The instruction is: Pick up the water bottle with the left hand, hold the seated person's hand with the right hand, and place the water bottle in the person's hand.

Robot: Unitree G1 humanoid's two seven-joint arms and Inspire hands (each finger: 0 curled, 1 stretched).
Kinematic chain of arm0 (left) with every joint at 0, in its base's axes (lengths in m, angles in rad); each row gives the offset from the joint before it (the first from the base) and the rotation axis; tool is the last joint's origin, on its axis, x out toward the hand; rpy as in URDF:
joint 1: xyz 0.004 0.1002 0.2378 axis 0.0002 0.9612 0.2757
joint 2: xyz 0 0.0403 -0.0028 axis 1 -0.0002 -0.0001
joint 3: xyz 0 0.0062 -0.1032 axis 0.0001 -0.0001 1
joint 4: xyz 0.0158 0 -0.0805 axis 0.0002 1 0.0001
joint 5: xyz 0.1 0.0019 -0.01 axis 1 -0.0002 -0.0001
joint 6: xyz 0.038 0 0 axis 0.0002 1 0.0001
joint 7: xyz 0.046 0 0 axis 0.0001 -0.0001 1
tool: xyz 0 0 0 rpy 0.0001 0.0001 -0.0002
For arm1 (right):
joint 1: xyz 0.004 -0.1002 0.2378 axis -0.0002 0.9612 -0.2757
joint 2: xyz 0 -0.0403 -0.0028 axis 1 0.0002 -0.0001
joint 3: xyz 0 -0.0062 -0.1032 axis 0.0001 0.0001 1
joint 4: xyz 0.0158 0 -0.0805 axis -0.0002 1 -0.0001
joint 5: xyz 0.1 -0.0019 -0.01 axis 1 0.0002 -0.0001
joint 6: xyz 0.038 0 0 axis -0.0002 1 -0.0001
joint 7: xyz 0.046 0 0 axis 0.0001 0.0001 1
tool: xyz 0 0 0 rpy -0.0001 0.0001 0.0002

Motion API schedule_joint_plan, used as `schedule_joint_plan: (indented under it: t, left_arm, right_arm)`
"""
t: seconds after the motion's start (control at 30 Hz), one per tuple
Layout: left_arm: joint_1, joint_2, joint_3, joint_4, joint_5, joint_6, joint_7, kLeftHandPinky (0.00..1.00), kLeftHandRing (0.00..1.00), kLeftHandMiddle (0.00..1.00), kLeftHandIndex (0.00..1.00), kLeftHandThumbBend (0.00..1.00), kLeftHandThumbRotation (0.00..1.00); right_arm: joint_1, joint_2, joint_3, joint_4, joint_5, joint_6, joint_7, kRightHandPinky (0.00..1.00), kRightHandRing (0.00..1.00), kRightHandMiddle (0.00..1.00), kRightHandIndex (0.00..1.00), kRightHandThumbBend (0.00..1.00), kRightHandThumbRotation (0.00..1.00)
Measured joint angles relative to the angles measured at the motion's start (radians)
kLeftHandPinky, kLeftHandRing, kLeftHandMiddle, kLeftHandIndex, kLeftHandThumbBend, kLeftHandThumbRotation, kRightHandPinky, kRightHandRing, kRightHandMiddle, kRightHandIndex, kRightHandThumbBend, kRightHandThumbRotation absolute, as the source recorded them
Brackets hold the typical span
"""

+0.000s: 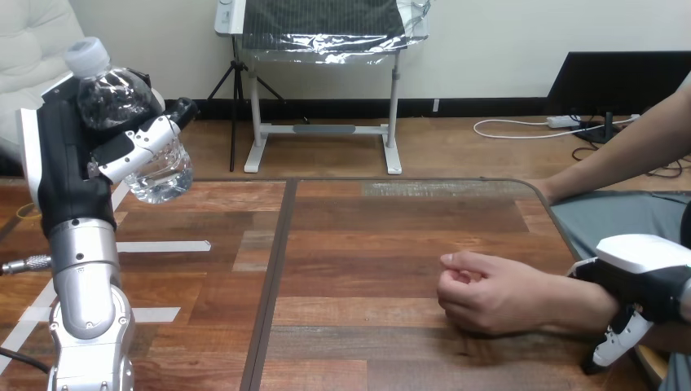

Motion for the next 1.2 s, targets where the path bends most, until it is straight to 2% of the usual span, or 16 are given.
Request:
schedule_joint_plan:
  t: [0.07,0.17,0.33,0.37,0.67,0.97,1.2]
  left_arm:
    - [0.000,0.000,0.000,0.000,0.000,0.000,0.001,0.29,0.35,0.40,0.41,0.64,0.00]
    - [0.000,0.000,0.000,0.000,0.000,0.000,0.002,0.29,0.35,0.40,0.41,0.64,0.00]
    - [0.000,0.000,0.000,0.000,0.000,0.000,0.002,0.29,0.35,0.40,0.41,0.63,0.00]
    - [0.000,0.000,0.000,0.000,0.000,0.000,0.002,0.29,0.35,0.40,0.41,0.63,0.00]
    - [0.000,0.000,0.000,0.000,0.003,0.000,0.006,0.29,0.35,0.40,0.41,0.63,0.00]
    - [0.000,0.000,0.000,0.000,0.000,0.000,0.007,0.29,0.35,0.40,0.41,0.62,0.00]
    - [0.000,0.000,0.000,0.000,-0.001,0.000,0.007,0.29,0.35,0.40,0.41,0.62,0.00]
  right_arm:
    - [-0.007,0.000,0.006,0.005,0.000,0.008,0.003,0.51,0.67,0.71,0.72,1.00,0.16]
    - [-0.019,0.002,0.015,0.008,-0.001,0.028,0.015,0.40,0.54,0.62,0.70,1.00,0.15]
    - [-0.037,0.003,0.032,0.017,-0.001,0.045,0.026,0.21,0.30,0.40,0.61,1.00,0.11]
    - [-0.040,0.003,0.035,0.020,-0.001,0.046,0.026,0.19,0.28,0.38,0.60,1.00,0.10]
    - [-0.050,0.005,0.045,0.030,0.002,0.053,0.023,0.11,0.19,0.30,0.51,0.97,0.06]
    - [-0.050,0.009,0.045,0.046,0.009,0.029,-0.012,0.15,0.24,0.33,0.41,0.97,0.01]
    - [-0.050,0.009,0.049,0.055,0.005,0.015,-0.036,0.15,0.23,0.31,0.36,0.94,0.05]
